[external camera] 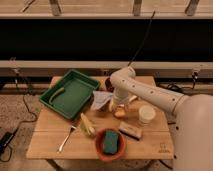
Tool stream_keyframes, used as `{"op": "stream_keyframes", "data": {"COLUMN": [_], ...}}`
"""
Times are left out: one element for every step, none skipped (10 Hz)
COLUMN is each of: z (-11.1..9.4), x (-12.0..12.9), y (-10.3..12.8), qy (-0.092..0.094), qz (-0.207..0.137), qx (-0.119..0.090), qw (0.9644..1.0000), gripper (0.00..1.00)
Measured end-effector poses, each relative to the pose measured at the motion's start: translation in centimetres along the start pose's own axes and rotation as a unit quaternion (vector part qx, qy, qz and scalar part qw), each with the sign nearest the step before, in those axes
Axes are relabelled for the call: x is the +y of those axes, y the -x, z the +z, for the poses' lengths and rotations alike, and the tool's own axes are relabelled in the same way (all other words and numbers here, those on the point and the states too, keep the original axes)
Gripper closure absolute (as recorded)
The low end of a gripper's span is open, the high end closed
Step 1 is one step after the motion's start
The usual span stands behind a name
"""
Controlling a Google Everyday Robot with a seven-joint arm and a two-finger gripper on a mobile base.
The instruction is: Place apple in table surface
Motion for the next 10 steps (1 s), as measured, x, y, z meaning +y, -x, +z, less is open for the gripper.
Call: {"op": "stream_keyframes", "data": {"z": [0.1, 0.1, 0.1, -0.1, -1.0, -2.0, -3.9, -6.0, -6.9, -8.9], "x": [0.5, 1.0, 1.5, 2.1, 2.3, 2.4, 2.6, 2.8, 2.9, 3.2], "y": [0.0, -0.1, -0.1, -0.2, -0.5, -0.9, -1.5, -2.2, -2.4, -2.9], "qy": [0.004, 0.008, 0.011, 0.014, 0.011, 0.007, 0.002, -0.003, -0.005, -0.010], "qz": [0.002, 0.003, 0.004, 0.005, 0.005, 0.005, 0.005, 0.006, 0.005, 0.004], "qx": [-0.005, -0.008, -0.011, -0.014, -0.012, -0.010, -0.004, 0.003, 0.006, 0.014], "qw": [1.0000, 0.9999, 0.9999, 0.9998, 0.9999, 0.9999, 1.0000, 1.0000, 1.0000, 0.9998], "gripper": [0.61, 0.71, 0.80, 0.92, 0.98, 1.00, 1.00, 1.00, 1.00, 1.00]}}
